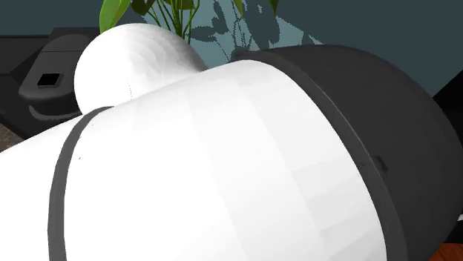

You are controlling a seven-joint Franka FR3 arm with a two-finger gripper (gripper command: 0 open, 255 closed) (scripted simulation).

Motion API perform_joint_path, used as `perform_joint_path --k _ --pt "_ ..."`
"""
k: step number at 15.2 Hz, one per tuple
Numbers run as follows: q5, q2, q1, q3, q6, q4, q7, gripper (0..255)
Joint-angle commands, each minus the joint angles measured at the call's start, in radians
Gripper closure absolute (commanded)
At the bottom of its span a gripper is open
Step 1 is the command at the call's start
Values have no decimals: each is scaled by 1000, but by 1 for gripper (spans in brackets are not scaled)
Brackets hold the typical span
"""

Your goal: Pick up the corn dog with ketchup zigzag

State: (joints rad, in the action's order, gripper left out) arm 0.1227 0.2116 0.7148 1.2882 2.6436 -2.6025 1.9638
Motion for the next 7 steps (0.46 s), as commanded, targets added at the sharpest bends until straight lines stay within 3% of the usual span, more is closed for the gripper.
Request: perform_joint_path --k 1,5,7 --pt "50 34 -67 -65 -35 8 -39 255" --pt "119 96 -155 -155 -106 24 -96 255" --pt "121 99 -157 -158 -108 25 -98 255"
